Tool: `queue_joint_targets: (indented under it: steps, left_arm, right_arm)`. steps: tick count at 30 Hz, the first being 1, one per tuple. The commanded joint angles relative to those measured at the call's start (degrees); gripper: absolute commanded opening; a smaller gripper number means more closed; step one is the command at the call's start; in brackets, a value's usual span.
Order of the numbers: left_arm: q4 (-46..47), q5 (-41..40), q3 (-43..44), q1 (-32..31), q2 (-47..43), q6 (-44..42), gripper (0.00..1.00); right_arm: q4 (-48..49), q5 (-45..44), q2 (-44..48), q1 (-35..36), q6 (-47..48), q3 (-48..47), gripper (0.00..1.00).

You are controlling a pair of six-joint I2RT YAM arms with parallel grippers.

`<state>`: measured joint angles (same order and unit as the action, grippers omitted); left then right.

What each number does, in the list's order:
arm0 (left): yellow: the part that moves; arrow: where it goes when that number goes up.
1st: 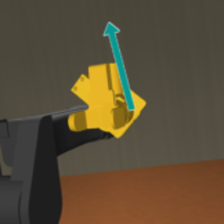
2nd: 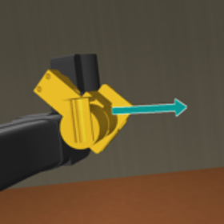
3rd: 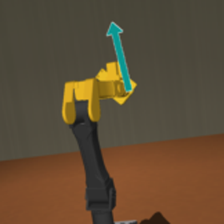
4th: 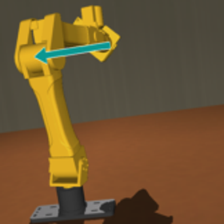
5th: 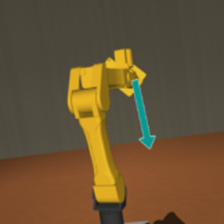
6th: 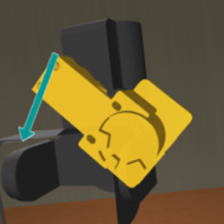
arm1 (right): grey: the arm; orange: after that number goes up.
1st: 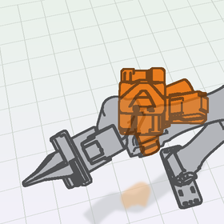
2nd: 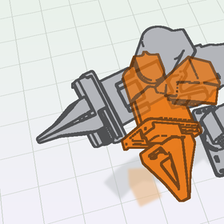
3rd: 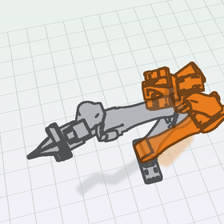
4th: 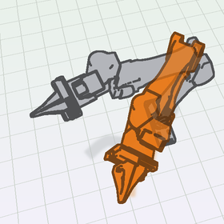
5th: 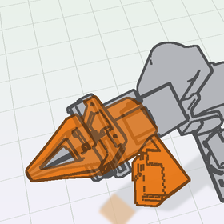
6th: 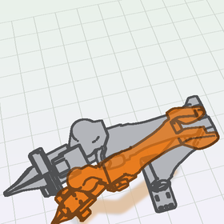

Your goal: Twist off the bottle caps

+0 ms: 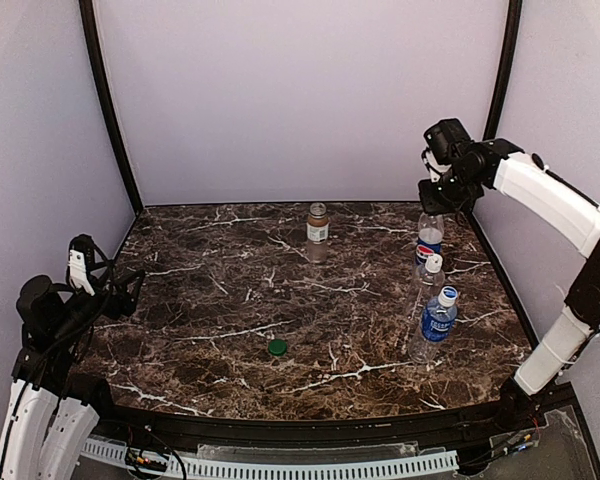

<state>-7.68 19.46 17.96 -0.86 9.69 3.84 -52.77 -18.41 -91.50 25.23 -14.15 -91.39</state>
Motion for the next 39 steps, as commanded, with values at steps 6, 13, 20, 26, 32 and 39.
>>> queue_joint_targets:
  steps: [6, 13, 20, 26, 32, 39]
  left_arm:
    - [-1.5, 10.8, 9.7, 0.3, 3.8, -13.0, 0.93]
    - [-14.4, 18.8, 24.3, 0.3, 11.4, -30.3, 0.96]
    - [-29.7, 26.7, 32.2, 0.3, 16.9, -40.9, 0.99]
    - [-36.9, 30.4, 32.0, -0.1, 19.2, -43.2, 0.99]
    - [-38.2, 27.8, 31.2, -2.2, 20.8, -45.1, 0.91]
    - [-38.7, 25.7, 31.4, -5.6, 24.3, -44.9, 0.82]
  right_arm:
    - [23.3, -19.2, 9.7, 19.3, 18.2, -6.5, 0.00]
    - [44.4, -0.3, 6.4, 38.6, 29.0, -5.5, 0.00]
    - [35.8, 25.0, -11.9, 42.7, 17.9, -23.5, 0.00]
    - [36.5, 32.9, -22.4, 45.3, 12.1, -33.2, 0.00]
    - [39.8, 37.2, -25.5, 45.5, 8.2, -33.6, 0.00]
    - [42.7, 37.8, -24.5, 45.3, 6.6, -30.1, 0.00]
